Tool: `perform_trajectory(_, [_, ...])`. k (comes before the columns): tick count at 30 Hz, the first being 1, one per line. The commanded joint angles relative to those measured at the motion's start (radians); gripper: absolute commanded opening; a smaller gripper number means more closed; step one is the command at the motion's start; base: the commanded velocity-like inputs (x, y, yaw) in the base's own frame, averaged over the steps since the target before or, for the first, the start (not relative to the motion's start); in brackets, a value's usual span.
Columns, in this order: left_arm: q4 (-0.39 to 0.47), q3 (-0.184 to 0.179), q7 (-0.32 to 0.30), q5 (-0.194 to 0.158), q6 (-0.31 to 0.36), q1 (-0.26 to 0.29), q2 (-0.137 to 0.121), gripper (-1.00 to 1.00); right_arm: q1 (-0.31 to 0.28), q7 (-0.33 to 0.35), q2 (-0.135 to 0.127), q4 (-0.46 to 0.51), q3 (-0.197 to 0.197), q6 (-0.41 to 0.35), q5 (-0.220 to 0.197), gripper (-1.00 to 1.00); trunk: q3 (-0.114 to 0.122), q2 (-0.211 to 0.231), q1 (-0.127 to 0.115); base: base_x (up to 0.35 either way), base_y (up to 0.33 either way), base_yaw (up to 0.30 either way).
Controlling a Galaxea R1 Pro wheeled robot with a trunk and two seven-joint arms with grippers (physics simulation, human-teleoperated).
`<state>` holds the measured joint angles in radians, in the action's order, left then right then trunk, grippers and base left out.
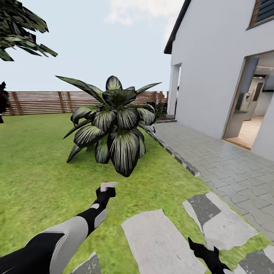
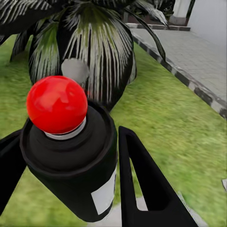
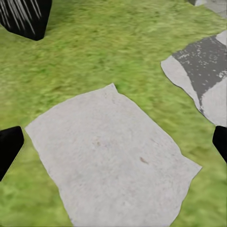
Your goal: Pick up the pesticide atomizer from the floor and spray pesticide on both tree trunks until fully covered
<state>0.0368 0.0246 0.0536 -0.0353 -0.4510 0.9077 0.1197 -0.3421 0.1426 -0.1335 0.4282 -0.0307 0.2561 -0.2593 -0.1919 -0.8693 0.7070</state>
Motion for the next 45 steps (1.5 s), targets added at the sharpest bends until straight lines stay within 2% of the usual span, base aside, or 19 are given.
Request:
perform_trajectory(1, [0.0,0.0,0.0,0.0,0.0,0.0,0.0,-1.0,0.0,0.0,0.0,0.0,0.0,0.0,0.0,1.0,0.004,0.007,-0.004,0.0,0.0,0.299])
perform_trajectory(45, [0.0,0.0,0.004,-0.001,-0.001,0.0,0.002,-1.0,0.0,0.0,0.001,-0.014,0.0,0.0,0.0,1.0,0.16,0.315,-0.173,0.0,0.0,0.299])
